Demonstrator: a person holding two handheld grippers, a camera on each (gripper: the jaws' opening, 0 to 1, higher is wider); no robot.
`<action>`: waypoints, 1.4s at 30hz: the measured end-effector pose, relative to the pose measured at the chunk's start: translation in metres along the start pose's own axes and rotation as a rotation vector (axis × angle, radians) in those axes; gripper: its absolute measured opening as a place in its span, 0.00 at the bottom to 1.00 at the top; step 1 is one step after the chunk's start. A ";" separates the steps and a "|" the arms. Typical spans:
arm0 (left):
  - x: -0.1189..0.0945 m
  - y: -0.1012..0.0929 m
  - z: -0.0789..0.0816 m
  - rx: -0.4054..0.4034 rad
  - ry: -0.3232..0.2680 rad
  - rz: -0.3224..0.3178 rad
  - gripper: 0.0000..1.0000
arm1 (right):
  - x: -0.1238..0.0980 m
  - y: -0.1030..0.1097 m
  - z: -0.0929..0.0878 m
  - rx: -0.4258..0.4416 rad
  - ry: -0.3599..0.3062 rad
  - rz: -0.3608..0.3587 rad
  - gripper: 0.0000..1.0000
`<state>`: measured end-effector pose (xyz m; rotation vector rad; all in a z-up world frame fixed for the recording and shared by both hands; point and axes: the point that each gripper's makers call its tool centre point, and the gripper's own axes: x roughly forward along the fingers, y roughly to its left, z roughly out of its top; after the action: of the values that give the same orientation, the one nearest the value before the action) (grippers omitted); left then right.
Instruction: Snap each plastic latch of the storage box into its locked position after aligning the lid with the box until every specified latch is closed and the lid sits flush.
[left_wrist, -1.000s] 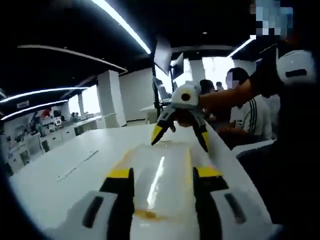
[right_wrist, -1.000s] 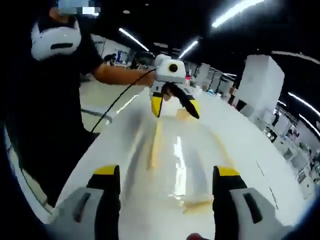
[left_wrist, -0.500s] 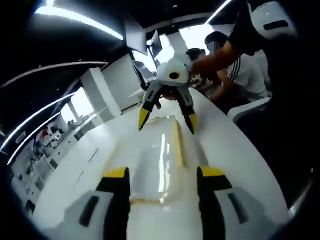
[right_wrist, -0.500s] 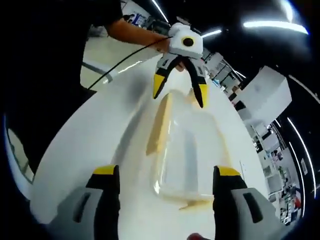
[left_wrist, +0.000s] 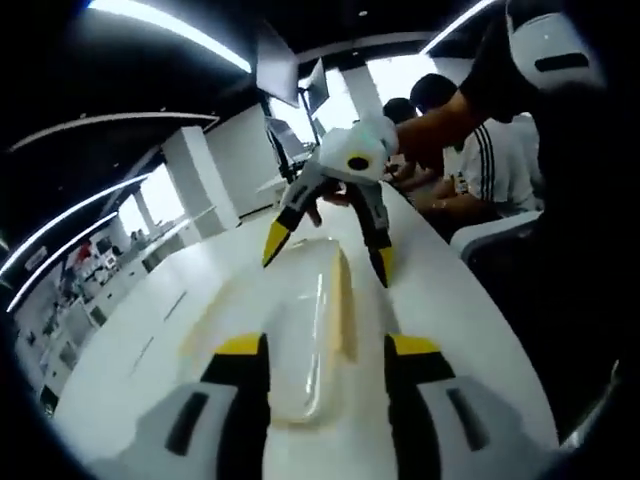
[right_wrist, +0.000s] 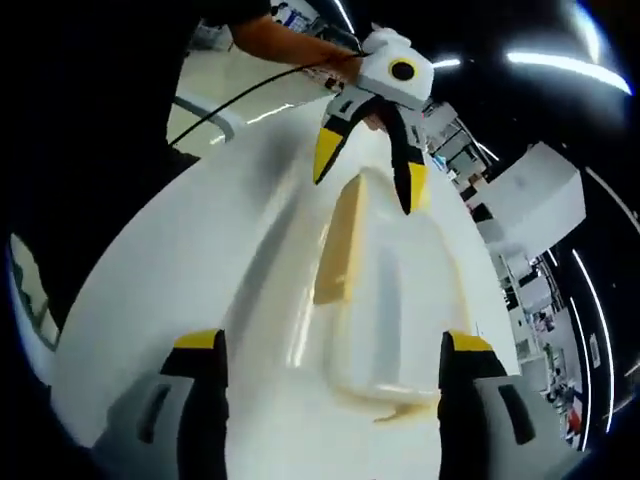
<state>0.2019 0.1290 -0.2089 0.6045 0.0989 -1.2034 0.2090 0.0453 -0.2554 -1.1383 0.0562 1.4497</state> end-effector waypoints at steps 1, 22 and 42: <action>0.000 -0.001 0.000 -0.003 -0.005 -0.003 0.33 | 0.000 -0.001 0.000 -0.010 0.006 -0.005 0.86; 0.002 -0.001 -0.008 0.001 0.015 0.024 0.55 | -0.034 -0.032 0.008 0.492 -0.264 -0.169 0.75; 0.003 0.000 -0.016 0.026 0.038 0.053 0.66 | -0.037 -0.035 -0.001 0.920 -0.428 -0.237 0.88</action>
<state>0.2071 0.1343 -0.2237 0.6494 0.0988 -1.1438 0.2290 0.0275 -0.2121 -0.0764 0.2496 1.2050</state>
